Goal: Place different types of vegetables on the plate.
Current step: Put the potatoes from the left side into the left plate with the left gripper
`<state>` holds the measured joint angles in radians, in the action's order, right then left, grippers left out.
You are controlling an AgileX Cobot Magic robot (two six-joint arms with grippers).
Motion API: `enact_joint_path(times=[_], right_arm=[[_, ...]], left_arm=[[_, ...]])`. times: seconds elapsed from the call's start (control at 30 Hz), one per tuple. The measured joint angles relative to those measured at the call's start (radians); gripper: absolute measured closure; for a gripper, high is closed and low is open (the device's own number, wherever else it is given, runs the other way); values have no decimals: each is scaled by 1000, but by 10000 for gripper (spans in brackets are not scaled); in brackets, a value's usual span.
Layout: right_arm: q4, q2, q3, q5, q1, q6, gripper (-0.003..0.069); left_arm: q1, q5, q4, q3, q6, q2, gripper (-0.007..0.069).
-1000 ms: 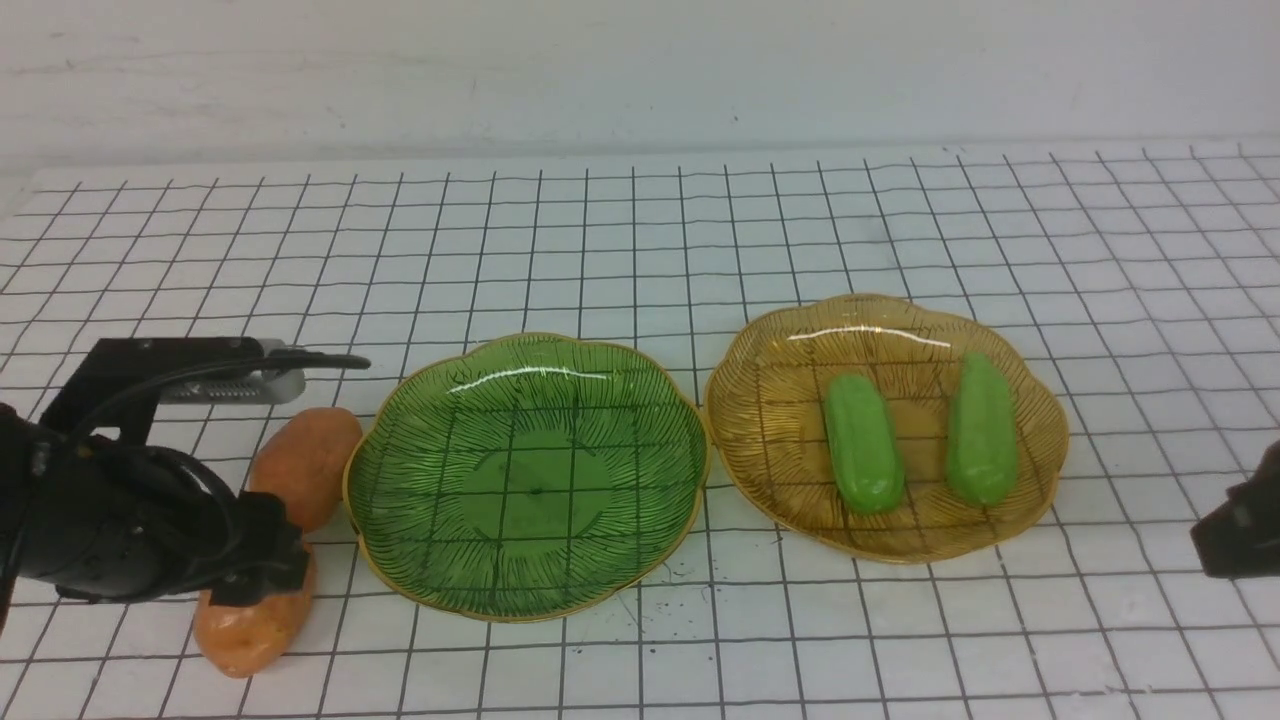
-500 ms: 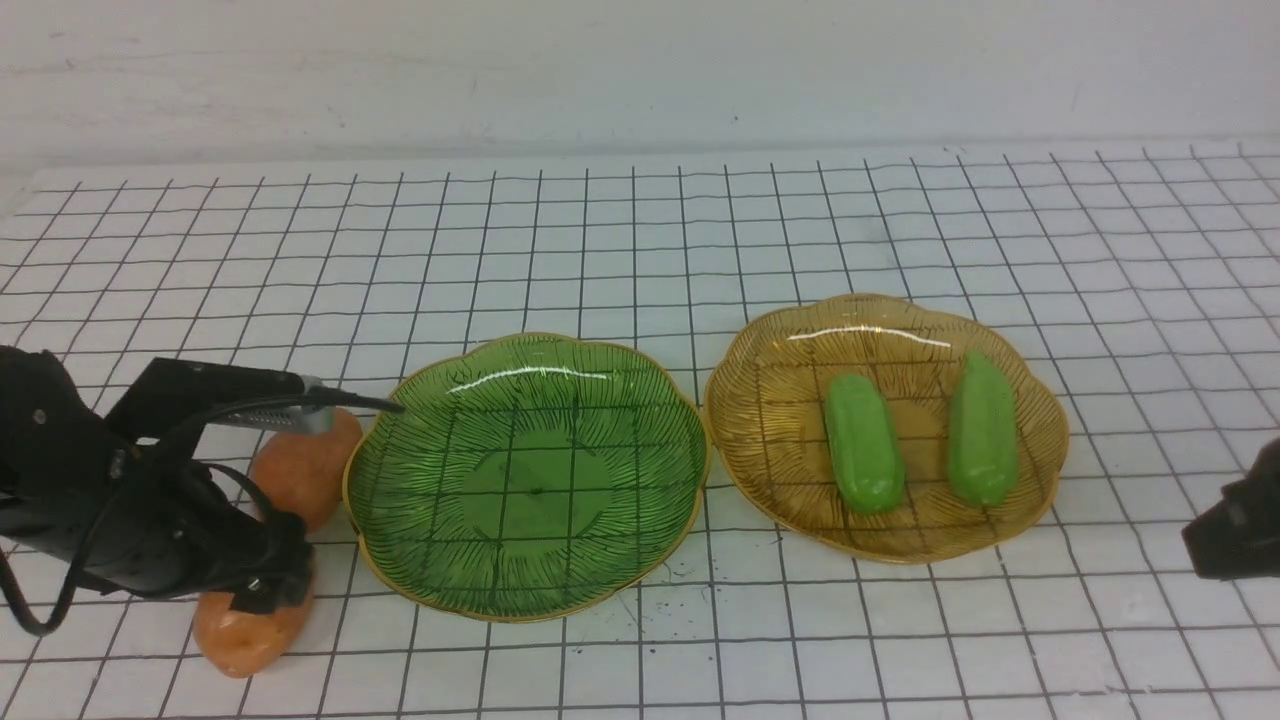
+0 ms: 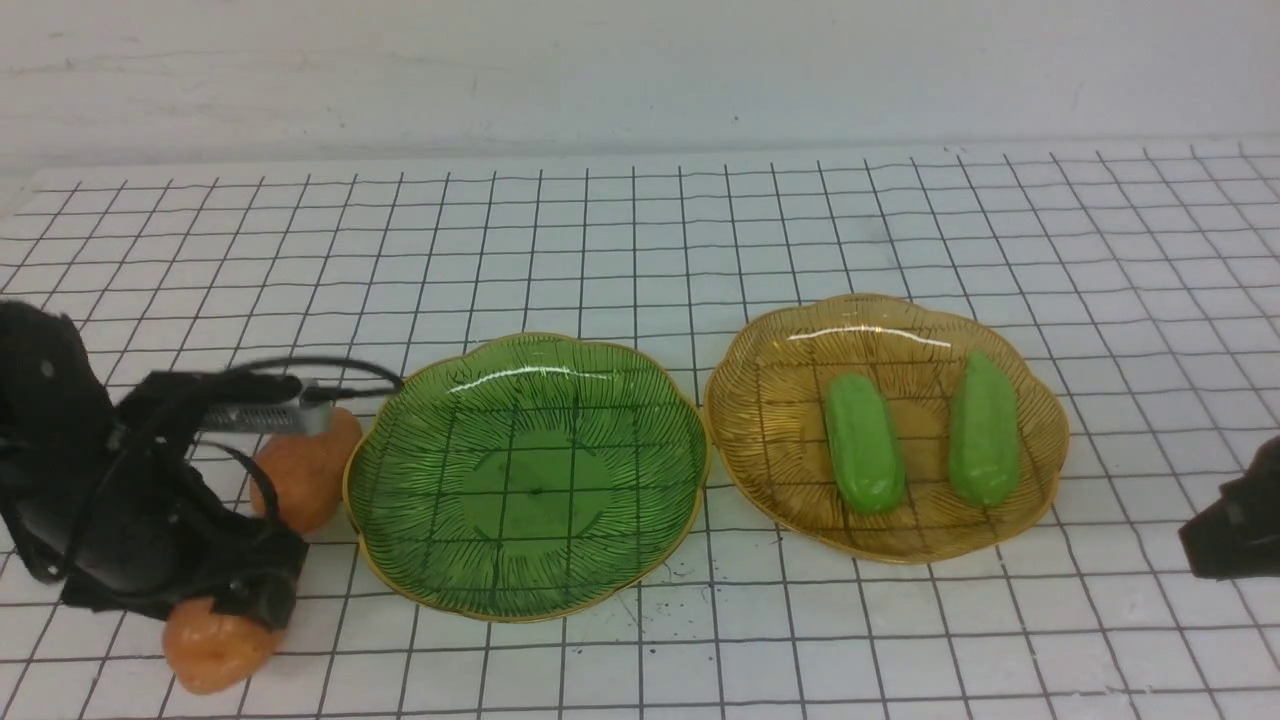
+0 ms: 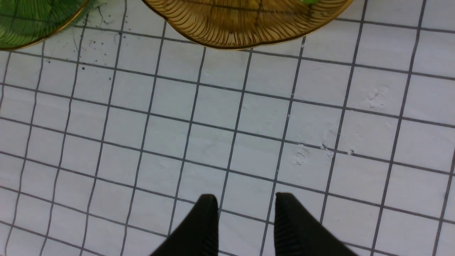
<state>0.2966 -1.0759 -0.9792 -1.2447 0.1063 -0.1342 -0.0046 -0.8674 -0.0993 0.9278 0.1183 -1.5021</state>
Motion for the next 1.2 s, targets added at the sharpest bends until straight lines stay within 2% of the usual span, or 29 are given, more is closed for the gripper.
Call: enact_joint_path(times=[0.07,0.1,0.2,0.3,0.4,0.63,0.83,0.97,1.1,1.2], right_arm=[[0,0,0,0,0,0,447],[0,0,0,2,0,0,447],[0,0,0,11,0,0,447],[0,0,0,13,0,-1,447],[0,0,0,16,0,-1,447],[-34,0,0,18,0,-1,447],[-52,0,0,20,0,-1,447],[-53,0,0,23,0,-2,447],[-53,0,0,28,0,-3,447],[-53,0,0,28,0,-3,447]], left_arm=[[0,-34,-11,55,-21,29,110],[0,-49,-64,132,-67,65,110],[-2,-42,-210,203,-111,82,110],[-41,10,-333,214,-111,41,110],[-111,92,-379,214,-91,-55,110],[-175,194,-391,214,-52,-200,104],[-175,196,-392,214,80,-238,-37],[-175,196,-388,237,94,-238,-57],[-165,180,-324,293,97,-238,-57],[-125,156,-180,352,97,-237,-51]])
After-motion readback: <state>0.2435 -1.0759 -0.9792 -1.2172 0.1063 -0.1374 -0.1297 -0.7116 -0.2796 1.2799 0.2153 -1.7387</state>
